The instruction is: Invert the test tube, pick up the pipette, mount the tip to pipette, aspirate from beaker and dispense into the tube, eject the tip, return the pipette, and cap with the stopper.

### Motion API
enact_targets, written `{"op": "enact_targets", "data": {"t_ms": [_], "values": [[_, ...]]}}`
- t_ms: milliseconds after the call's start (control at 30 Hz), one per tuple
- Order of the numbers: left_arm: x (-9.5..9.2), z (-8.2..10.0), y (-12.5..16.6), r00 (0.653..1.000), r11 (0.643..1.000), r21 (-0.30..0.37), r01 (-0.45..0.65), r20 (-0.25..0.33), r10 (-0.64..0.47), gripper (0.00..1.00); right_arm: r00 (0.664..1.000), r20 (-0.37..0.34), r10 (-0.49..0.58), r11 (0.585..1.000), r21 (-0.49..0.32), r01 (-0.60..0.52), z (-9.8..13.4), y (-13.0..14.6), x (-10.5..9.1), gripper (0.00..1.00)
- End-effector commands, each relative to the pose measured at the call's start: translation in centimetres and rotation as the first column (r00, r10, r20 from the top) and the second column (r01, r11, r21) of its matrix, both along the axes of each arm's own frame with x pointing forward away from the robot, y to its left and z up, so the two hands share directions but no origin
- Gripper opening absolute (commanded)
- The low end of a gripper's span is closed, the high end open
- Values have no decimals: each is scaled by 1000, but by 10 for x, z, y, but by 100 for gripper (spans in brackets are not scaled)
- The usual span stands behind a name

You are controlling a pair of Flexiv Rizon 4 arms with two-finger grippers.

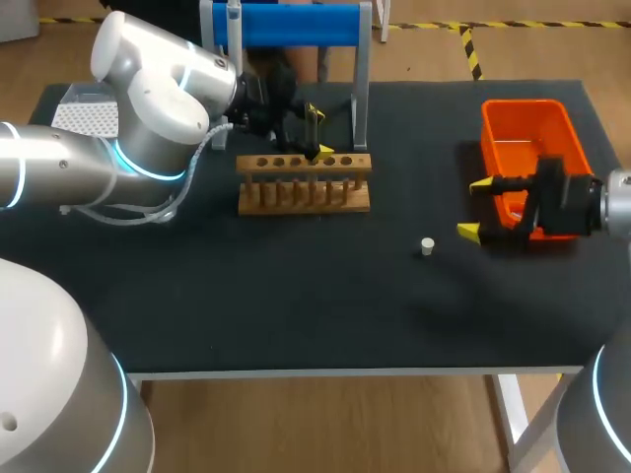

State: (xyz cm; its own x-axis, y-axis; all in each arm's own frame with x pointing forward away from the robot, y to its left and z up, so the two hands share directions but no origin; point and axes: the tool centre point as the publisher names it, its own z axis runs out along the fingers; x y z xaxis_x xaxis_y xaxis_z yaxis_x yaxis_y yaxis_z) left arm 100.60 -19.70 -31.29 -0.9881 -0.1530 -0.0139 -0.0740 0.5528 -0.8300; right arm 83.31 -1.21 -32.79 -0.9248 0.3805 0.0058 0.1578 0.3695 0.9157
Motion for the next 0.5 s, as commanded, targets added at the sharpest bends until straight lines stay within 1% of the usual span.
{"op": "enact_targets", "data": {"t_ms": [33,133,167,500], "values": [[1,0,0,1000,1000,1,2,-3,-2,100,1000,2,-29,1000,-11,29,-12,6,-5,100],[1,0,0,1000,1000,1,2,-3,-2,100,1000,-4,-29,999,-31,29,-23,8,-9,100],[1,0,0,1000,1000,1,2,-3,-2,100,1000,4,-28,999,-43,29,-26,9,-11,100],[1,0,0,1000,1000,1,2,-3,-2,100,999,-10,-45,997,-63,44,-51,18,-18,100]]}}
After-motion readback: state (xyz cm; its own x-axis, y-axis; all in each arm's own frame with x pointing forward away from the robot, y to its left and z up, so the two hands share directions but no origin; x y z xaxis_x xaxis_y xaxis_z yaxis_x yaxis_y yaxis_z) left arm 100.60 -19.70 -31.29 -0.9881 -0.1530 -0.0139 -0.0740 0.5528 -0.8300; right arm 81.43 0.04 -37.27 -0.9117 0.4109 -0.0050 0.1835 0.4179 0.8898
